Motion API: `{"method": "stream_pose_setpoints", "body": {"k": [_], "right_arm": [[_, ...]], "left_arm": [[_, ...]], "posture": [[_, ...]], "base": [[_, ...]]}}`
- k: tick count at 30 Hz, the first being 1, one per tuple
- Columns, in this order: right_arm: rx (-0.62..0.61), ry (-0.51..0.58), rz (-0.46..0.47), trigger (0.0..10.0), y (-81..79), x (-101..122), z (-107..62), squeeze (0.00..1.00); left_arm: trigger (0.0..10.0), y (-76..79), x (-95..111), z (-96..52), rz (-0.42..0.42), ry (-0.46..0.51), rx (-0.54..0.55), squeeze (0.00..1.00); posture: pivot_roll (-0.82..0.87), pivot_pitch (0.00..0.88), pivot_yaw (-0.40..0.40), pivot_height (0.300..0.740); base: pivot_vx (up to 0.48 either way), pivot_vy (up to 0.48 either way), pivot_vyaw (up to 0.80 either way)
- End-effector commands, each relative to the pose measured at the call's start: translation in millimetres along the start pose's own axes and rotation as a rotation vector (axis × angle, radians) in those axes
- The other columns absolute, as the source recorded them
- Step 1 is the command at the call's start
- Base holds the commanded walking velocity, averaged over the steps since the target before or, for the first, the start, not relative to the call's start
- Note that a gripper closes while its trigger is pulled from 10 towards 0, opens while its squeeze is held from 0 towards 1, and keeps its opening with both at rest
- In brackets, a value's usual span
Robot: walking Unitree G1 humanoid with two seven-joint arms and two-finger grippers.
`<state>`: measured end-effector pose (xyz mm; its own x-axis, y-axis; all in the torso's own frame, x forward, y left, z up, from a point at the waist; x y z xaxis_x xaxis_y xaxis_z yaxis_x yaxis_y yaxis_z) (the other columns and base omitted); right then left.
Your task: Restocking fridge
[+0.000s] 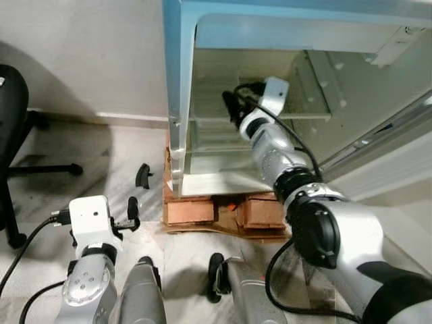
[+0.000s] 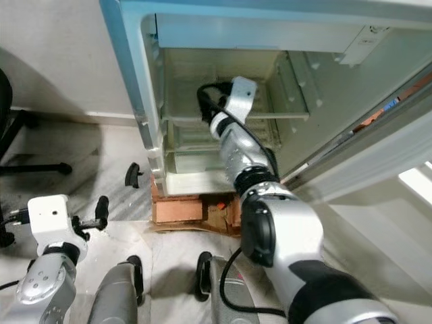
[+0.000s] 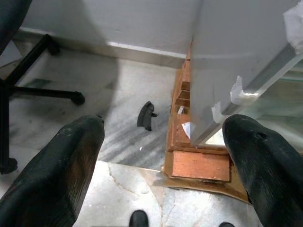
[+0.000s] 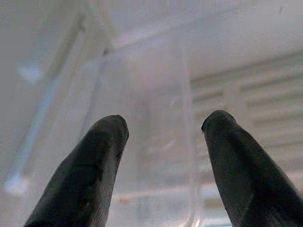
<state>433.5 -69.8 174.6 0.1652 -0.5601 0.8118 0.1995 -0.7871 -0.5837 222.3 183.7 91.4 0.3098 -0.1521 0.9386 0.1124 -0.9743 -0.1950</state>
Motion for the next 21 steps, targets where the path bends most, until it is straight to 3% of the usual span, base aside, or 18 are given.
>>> {"method": "stream_pose_setpoints", "body": {"k": [1,9,14,18,21], "right_arm": [[0.002,0.005,0.013,10.0,0.8,4.4,0.7,1.00],[0.029,0.049,-0.004,10.0,2.1,25.3,2.3,1.00],[0.048,0.063,-0.053,10.0,13.0,36.0,-1.0,1.00],[0.076,0.079,-0.192,10.0,22.1,45.0,-5.7,1.00],[0.128,0.056,-0.239,10.0,29.7,39.0,-12.0,1.00]], "left_arm": [[10.0,0.1,-6.6,-0.7,0.010,-0.023,0.003,0.00],[10.0,-3.3,-0.4,14.6,0.015,0.009,0.018,0.00],[10.0,0.3,6.8,25.7,0.012,0.039,0.011,0.00],[10.0,5.0,8.3,34.0,0.006,0.052,-0.003,0.00],[10.0,11.8,10.3,39.7,-0.002,0.069,-0.028,0.00]], "posture": [[0.33,0.255,-0.134,0.740],[0.32,0.203,-0.135,0.740],[0.30,0.171,-0.133,0.740],[0.27,0.151,-0.125,0.740],[0.22,0.133,-0.107,0.740]], "base": [[0.000,0.000,0.00],[0.000,0.000,0.00],[0.000,0.000,0.00],[0.000,0.000,0.00],[0.000,0.000,0.00]]}}
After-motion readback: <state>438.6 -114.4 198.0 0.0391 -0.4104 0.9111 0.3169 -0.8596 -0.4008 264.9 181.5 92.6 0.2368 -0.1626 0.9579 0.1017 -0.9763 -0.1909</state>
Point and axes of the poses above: a point about 5 cm out from each wrist's last joint towards the gripper, its own z axis pointing out of the wrist towards the gripper, its own x axis along the axis of the wrist's last joint, y = z × x, the point moved 3 cm from there along z, pointing out of the wrist towards the gripper, and after that the axes turned 11 degrees about z, right-handed, at the moved point
